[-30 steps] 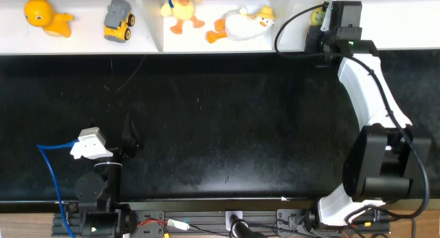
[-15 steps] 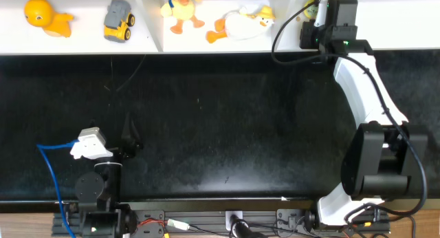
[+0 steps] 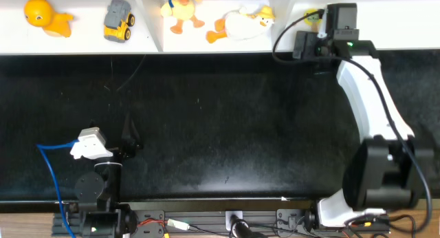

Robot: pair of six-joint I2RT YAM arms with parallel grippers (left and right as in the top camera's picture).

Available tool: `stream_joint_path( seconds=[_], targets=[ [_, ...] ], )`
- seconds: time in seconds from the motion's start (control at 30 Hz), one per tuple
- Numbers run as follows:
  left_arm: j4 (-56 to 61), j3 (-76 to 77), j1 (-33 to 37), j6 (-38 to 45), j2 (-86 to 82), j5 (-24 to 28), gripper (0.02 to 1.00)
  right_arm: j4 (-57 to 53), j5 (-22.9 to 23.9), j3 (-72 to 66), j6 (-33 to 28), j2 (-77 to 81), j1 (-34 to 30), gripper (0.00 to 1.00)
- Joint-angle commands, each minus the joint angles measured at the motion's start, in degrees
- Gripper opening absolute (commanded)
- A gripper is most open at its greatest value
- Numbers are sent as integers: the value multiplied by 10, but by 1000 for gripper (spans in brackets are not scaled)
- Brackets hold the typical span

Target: Store Toys

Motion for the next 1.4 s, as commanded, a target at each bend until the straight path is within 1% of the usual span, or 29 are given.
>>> stream_joint_path(
  seconds=[0.03, 0.07, 0.2, 0.3, 0.4, 0.47, 0.5, 0.6, 0.63, 0.77, 0.8, 1.13, 1.4],
  targets=[
    [1, -3, 1, -10, -7, -5, 998, -113, 114, 17, 140, -132, -18, 996],
    [1, -3, 1, -10, -7, -5, 998, -143, 121, 17, 163, -153, -28, 996],
    [1, -3, 0, -10, -7, -5, 998, -233, 120, 17, 234, -207, -80, 996],
    [1, -3, 1, -10, -7, -5, 996, -302, 120, 14, 296, -220, -141, 998],
    [1, -3, 1, -10, -7, -5, 998, -346, 120, -2, 332, -220, -209, 998],
    [1, -3, 1, -10, -7, -5, 998, -346, 117, -19, 338, -220, -239, 998],
    [1, -3, 1, -10, -7, -5, 998, -336, 113, -37, 338, -220, -262, 998],
    [1, -3, 1, -10, -7, -5, 998, -301, 97, -77, 338, -220, -298, 998],
    [1, -3, 1, -10, -7, -5, 998, -280, 89, -102, 347, -220, -314, 998],
    [1, -3, 1, -10, -7, -5, 996, -211, 87, -159, 397, -219, -339, 996],
    [1, -3, 1, -10, -7, -5, 998, -165, 88, -189, 399, -219, -346, 996],
    [1, -3, 1, -10, -7, -5, 998, 10, 87, -271, 399, -217, -348, 996],
    [1, -3, 1, -10, -7, -5, 998, 29, 83, -275, 399, -142, -348, 998]
  ],
)
